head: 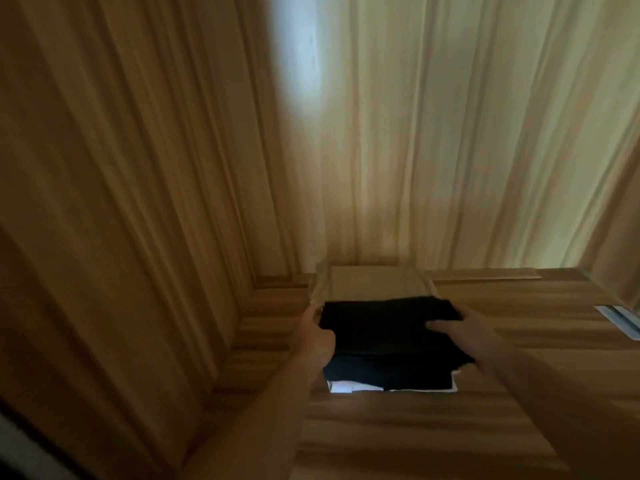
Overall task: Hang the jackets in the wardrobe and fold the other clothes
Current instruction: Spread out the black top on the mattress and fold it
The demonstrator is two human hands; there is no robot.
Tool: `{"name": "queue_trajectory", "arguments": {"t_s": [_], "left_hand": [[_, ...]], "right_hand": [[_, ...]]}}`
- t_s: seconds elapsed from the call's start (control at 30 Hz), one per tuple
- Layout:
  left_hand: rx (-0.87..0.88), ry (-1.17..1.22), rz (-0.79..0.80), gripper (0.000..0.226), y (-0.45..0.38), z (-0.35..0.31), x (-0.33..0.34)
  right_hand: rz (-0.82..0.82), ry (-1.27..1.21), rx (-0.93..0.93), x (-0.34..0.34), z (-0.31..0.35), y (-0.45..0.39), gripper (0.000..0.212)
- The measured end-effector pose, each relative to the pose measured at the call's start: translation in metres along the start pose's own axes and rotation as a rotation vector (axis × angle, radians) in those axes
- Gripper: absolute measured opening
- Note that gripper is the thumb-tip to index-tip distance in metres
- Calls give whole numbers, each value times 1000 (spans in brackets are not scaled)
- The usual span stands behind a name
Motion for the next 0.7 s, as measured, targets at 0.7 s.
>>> {"name": "queue_trajectory", "arguments": {"t_s": [0.7], "left_hand": [[379,-1002,303,60,9,14,69]], "right_hand": [[-172,1017,-376,35,-28,-5,58]]}}
Point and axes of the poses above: each hand's wrist, its own y-axis away from the middle knuckle, its own x-axis out of the palm, z = x × y, the point moved 3 cm from there along -y, towards the middle knuckle, and after that the axes turned 6 degrees about x, right-handed, at the moved point
